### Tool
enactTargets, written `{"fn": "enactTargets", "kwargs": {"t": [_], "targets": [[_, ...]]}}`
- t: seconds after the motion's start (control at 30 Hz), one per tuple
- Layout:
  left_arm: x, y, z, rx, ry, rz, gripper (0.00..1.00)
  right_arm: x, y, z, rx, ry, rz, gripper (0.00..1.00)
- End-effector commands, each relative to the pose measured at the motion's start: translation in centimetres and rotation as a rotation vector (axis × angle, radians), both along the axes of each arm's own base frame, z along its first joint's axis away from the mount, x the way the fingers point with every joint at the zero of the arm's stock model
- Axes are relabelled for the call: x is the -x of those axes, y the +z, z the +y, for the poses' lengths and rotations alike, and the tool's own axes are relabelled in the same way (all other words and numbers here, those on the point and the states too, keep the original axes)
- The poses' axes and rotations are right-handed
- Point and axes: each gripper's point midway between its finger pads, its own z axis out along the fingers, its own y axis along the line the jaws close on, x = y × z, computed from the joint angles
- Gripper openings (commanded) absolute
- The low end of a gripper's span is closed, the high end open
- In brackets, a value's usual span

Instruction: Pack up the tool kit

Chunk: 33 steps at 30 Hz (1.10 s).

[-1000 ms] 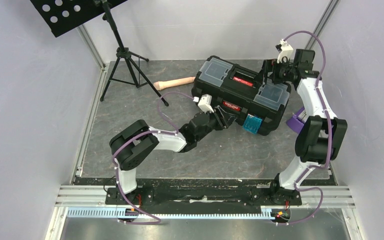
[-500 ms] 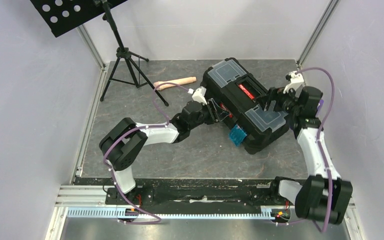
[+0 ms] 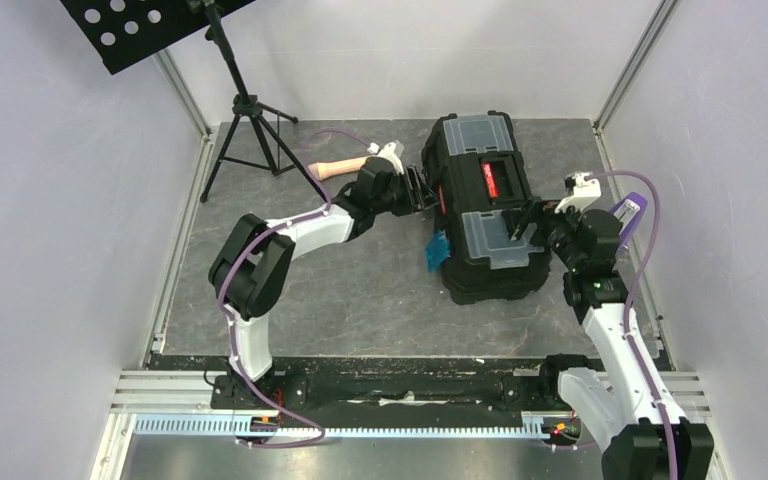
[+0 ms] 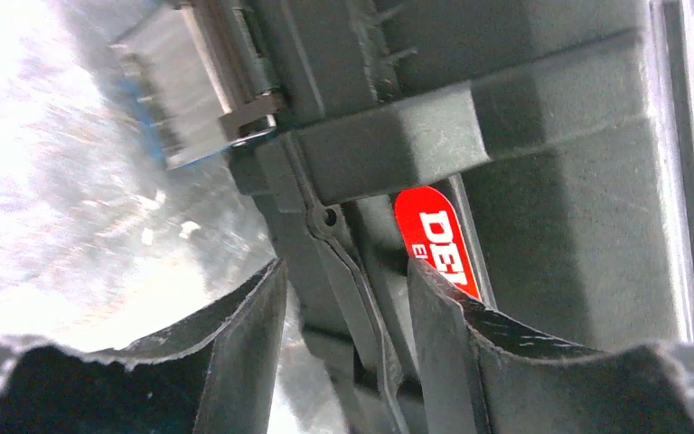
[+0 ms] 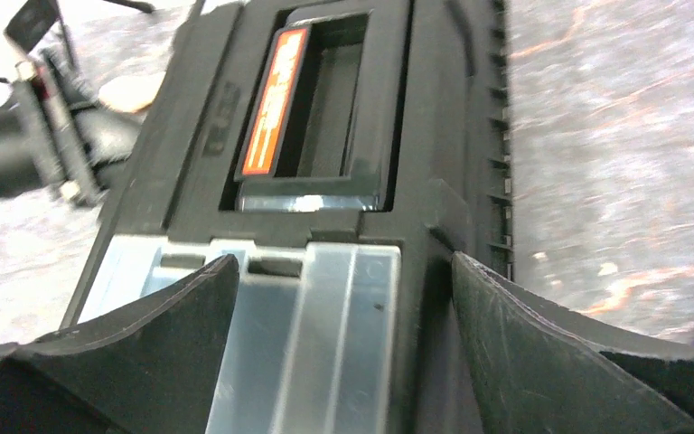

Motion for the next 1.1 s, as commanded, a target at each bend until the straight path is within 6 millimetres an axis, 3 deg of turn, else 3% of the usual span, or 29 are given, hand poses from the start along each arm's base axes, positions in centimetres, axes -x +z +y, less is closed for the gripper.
{"fn": "enactTargets", "kwargs": {"t": [0.0, 0.13, 0.3, 0.43, 0.6, 0.83, 1.07], "targets": [[-2.1, 6.0, -1.5, 0.098, -0.013, -0.165, 0.59, 11.4, -8.9, 9.3, -0.351, 0.330, 0.592, 0.87], [0.6, 5.9, 0.6, 0.112, 0.005, -0.121, 0.60, 10.5, -8.3, 8.4, -0.262, 0.308, 0.575, 0.90], [4.9, 6.3, 5.3, 0.189, 0.125, -0.083, 0.61, 6.7, -4.4, 6.8, -0.158, 0.278, 0.499, 0.92], [6.9, 7.2, 7.9, 0.217, 0.187, -0.090, 0.61, 4.3, -2.5, 6.4, -0.134, 0.261, 0.471, 0.92], [8.8, 6.3, 7.7, 0.236, 0.136, -0.021, 0.60, 2.3, -2.2, 5.4, -0.123, 0.210, 0.480, 0.89], [8.7, 3.1, 7.7, 0.213, 0.148, 0.051, 0.56, -0.4, 1.5, 4.4, -0.094, 0.166, 0.420, 0.89], [8.3, 3.2, 7.4, 0.223, 0.141, 0.060, 0.56, -3.4, 2.9, 2.9, -0.054, 0.094, 0.398, 0.89]]}}
